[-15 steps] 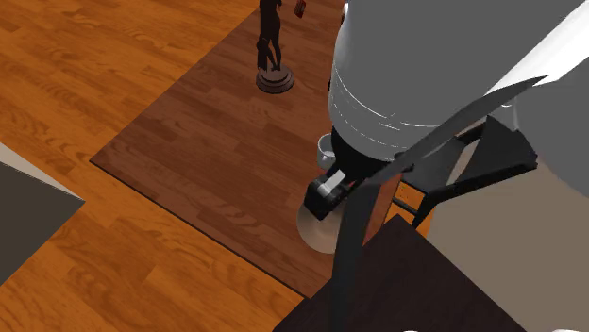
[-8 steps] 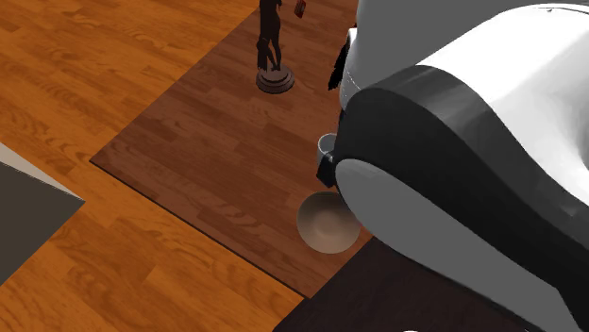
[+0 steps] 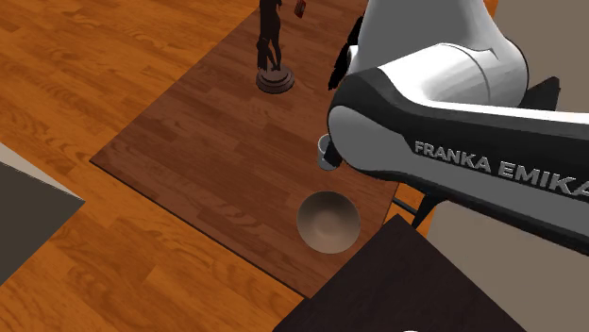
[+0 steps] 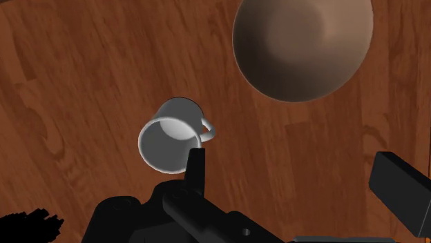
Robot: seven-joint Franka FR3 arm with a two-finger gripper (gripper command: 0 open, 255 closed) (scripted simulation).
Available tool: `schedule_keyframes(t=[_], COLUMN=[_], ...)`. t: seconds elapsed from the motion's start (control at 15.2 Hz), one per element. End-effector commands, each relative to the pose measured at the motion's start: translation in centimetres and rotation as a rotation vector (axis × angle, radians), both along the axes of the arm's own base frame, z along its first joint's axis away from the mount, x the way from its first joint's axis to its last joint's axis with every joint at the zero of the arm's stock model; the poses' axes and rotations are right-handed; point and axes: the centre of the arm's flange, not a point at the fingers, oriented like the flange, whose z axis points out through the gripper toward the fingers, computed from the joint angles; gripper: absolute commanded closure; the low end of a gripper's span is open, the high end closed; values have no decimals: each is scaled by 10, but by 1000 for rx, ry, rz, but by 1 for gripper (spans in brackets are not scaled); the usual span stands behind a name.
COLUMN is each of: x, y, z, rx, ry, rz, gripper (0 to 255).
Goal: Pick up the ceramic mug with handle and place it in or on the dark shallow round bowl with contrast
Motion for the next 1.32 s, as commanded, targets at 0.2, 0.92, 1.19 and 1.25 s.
schedule_keyframes(t=[0.2,0.92,1.19,1.25], x=[27,89,111,113], y=[-40,-124,-153,-155], z=[-46,-155,-196,-199], rx=[25,81,102,103], ry=[1,5,6,7], rz=[14,41,51,52], gripper=[0,0,0,0])
